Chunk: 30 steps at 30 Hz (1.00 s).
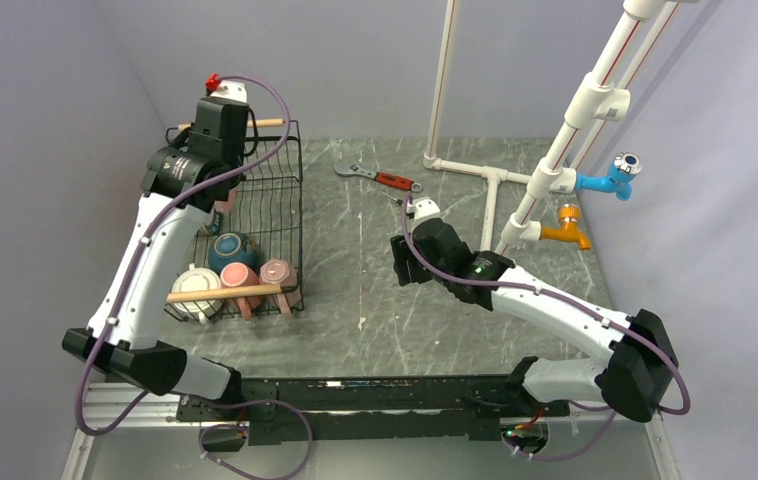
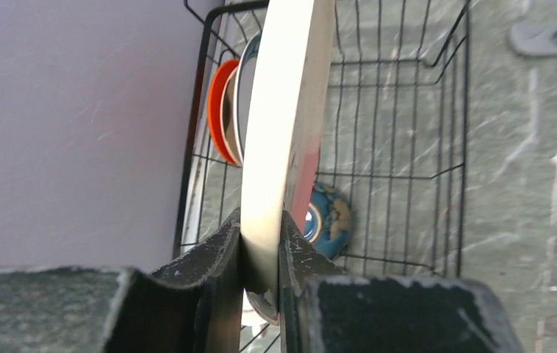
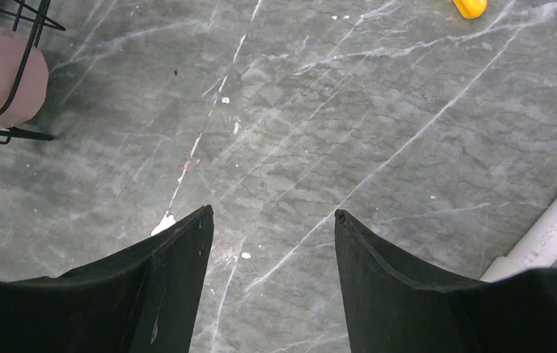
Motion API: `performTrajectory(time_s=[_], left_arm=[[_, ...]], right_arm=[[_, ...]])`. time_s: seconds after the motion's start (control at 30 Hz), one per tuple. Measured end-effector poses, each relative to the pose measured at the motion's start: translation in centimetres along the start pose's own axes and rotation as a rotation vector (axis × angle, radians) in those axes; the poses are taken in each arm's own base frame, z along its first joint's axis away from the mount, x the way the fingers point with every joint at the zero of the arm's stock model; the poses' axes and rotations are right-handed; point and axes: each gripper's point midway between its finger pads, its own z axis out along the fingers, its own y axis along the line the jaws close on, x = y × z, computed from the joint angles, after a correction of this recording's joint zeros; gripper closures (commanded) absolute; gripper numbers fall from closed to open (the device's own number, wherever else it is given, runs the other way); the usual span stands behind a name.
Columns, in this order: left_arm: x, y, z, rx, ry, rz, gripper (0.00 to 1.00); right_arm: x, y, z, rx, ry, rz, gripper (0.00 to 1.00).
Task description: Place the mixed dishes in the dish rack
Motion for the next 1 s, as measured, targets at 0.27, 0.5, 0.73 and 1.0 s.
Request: performTrajectory(time_s=[0.27, 0.5, 0.73, 1.0], left_arm=[[2.9, -0.5, 3.3, -0.040, 0.096, 0.099, 1.00], [4.2, -1.4, 6.3, -0.057, 0.127, 0.123, 1.00], [6.3, -2.1, 10.1, -0.075, 0.189, 0.218, 1.00], [8.4, -1.2, 14.0, -0.127, 0.270, 0.260, 1.00]], right_arm=[[0.2, -0.3, 0.1, -0.002, 0.015, 0.007, 0.37], [1.1, -0.7, 0.2, 0.016, 0.059, -0.001, 0.36], [1.1, -0.7, 0.1, 0.019, 0.081, -0.006, 0.36], [1.8, -0.8, 0.7, 0.037, 0.130, -0.014, 0.36]])
